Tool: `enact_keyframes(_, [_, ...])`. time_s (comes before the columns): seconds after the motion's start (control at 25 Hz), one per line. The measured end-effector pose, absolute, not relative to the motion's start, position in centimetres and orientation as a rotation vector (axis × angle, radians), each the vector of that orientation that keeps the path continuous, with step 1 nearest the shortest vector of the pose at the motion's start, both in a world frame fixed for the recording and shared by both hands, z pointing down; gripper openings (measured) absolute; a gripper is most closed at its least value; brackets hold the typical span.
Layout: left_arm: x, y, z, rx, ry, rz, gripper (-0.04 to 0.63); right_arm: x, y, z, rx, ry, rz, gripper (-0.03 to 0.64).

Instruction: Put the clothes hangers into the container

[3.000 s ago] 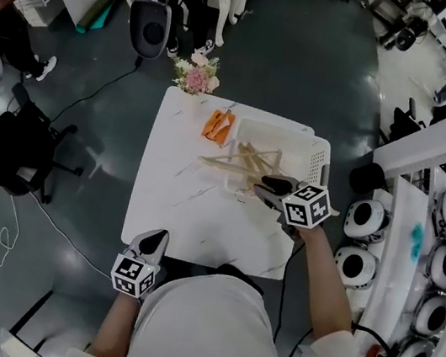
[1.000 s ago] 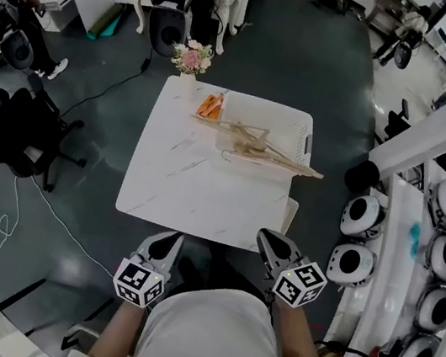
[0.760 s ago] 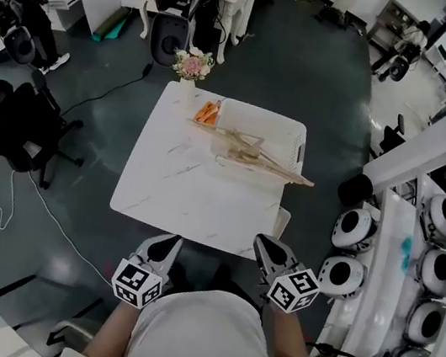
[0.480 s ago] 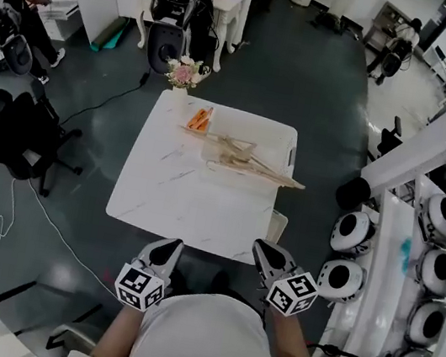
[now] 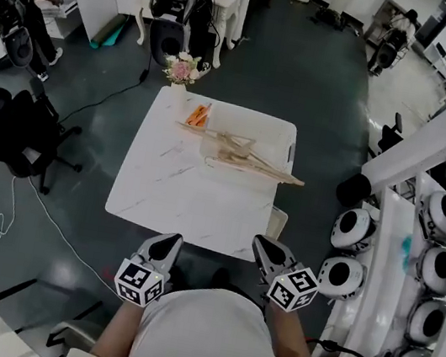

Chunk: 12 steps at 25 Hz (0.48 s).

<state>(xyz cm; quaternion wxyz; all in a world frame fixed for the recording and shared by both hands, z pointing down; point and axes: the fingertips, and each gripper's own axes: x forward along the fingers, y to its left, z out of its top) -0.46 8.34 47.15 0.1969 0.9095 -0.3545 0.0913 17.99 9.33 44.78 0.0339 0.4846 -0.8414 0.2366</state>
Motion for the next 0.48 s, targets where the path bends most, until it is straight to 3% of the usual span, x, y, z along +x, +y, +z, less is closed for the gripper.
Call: enact_keyframes(0.48, [-1.8, 7.2, 47.8, 2.543, -0.979, 0.248, 0.003, 16.4, 8.5, 45.1, 1.490, -2.583, 0.744, 0.002])
